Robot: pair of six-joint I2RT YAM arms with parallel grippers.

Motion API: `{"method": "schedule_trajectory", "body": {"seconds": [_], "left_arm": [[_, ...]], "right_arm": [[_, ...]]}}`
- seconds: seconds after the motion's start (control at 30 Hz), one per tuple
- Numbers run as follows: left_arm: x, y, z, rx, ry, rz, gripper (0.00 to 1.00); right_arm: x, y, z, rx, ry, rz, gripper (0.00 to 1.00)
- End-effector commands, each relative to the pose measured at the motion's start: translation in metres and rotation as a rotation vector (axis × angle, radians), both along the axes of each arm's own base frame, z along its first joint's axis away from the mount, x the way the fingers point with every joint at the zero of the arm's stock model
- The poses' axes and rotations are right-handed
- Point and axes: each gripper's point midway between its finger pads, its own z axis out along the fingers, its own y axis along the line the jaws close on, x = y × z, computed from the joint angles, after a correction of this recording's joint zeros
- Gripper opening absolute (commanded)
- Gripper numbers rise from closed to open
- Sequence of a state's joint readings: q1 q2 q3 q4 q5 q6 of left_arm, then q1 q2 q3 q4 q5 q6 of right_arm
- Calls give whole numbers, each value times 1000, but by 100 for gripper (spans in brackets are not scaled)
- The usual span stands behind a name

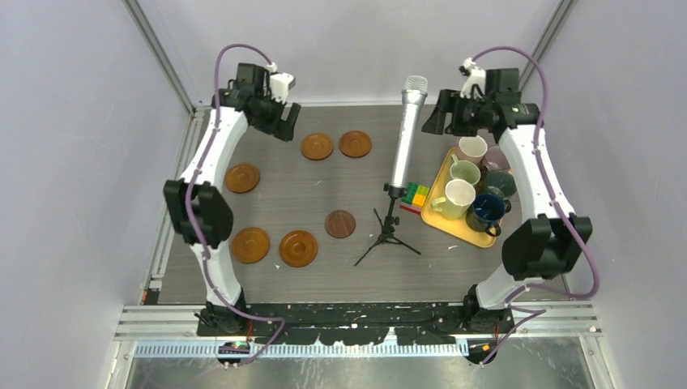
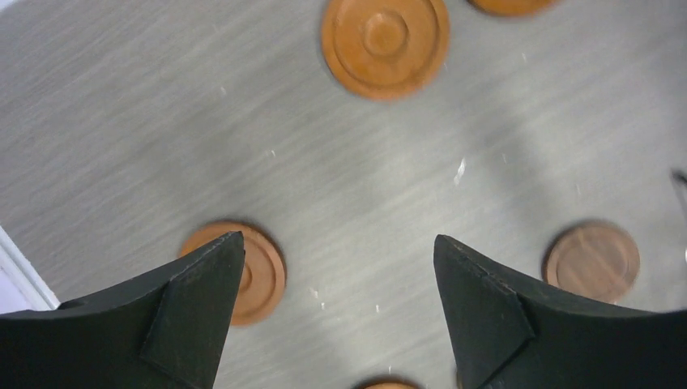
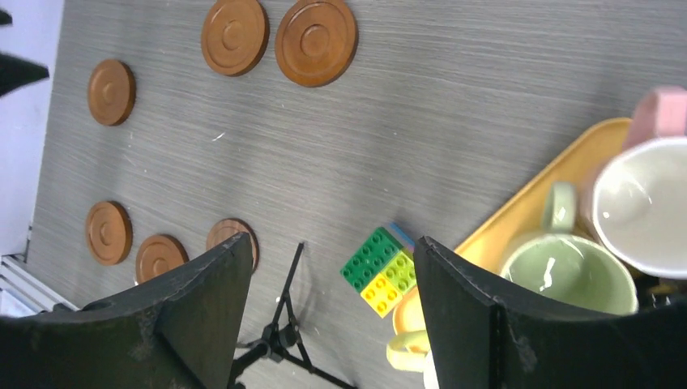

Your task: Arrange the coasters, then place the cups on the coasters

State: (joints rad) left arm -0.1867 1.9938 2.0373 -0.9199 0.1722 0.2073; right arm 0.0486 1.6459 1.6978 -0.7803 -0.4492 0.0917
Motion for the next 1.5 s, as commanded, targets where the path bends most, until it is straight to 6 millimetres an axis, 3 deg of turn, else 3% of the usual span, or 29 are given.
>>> {"method": "schedule_trajectory", "body": {"seconds": [0.0, 0.13, 0.23, 0.37, 0.47, 0.53, 0.73, 1.07, 1.23, 1.4, 1.47], "left_arm": [[-59, 10, -16, 6, 95, -156, 93], [-77, 56, -30, 14, 115, -97, 100], [-73, 107, -48, 14, 142, 14, 99], [-54, 165, -79, 10, 190, 164, 92], [-43, 187, -97, -3, 232, 210, 87], [-37, 192, -107, 5, 245, 216, 86], [-20, 200, -133, 20, 254, 248, 79], [-18, 182, -167, 103, 304, 185, 64], [-31, 152, -172, 128, 325, 119, 50], [-39, 113, -170, 160, 320, 64, 44], [-41, 82, -170, 162, 317, 16, 42]], "right_arm": [[-36, -17, 10, 61, -1, 18, 78], [-64, -32, -3, 51, 12, 13, 80], [-80, -34, -15, 29, 17, 21, 81], [-90, -34, -26, 24, 38, 32, 82], [-91, -33, -30, 32, 53, 30, 83], [-88, -36, -32, 35, 61, -12, 85], [-88, -41, -37, 20, 49, -51, 87], [-88, -37, -39, 25, 47, -16, 87], [-88, -38, -41, 20, 47, -12, 87], [-87, -38, -44, 22, 52, -11, 87], [-87, -38, -45, 23, 57, -11, 87]]}}
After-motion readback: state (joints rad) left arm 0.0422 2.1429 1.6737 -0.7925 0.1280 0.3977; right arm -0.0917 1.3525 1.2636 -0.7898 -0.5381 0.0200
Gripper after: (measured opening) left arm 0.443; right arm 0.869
